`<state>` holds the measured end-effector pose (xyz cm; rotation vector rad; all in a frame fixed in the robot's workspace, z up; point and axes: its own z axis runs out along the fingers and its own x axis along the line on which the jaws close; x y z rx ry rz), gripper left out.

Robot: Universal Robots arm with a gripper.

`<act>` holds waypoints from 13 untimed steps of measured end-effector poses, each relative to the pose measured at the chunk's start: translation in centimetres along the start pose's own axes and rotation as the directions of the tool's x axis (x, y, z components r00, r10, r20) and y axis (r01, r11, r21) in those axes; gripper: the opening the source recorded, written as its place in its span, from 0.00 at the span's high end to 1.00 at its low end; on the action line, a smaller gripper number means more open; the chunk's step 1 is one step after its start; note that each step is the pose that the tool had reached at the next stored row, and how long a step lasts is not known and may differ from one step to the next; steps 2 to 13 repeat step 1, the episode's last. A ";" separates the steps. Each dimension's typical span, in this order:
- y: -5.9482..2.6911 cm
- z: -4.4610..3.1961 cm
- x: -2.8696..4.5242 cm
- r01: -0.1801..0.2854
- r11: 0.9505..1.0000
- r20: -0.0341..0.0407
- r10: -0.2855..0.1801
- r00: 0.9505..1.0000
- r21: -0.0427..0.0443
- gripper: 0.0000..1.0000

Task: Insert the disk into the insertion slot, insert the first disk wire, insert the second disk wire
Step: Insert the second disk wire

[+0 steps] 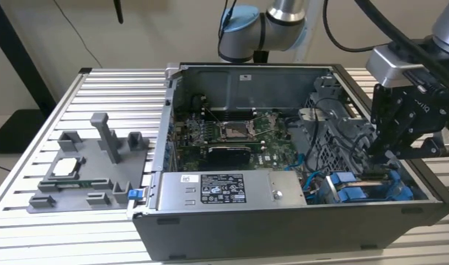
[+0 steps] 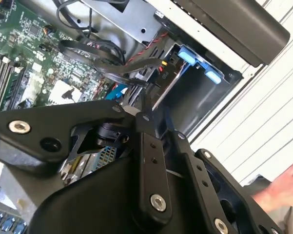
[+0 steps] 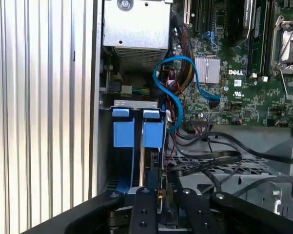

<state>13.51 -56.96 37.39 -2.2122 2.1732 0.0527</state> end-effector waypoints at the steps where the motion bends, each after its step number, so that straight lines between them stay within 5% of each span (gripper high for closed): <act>1: 0.00 0.00 0.00 0.000 1.000 0.000 0.000 1.000 0.000 0.00; 13: 0.00 0.00 0.00 0.000 1.000 0.000 0.000 1.000 0.000 0.00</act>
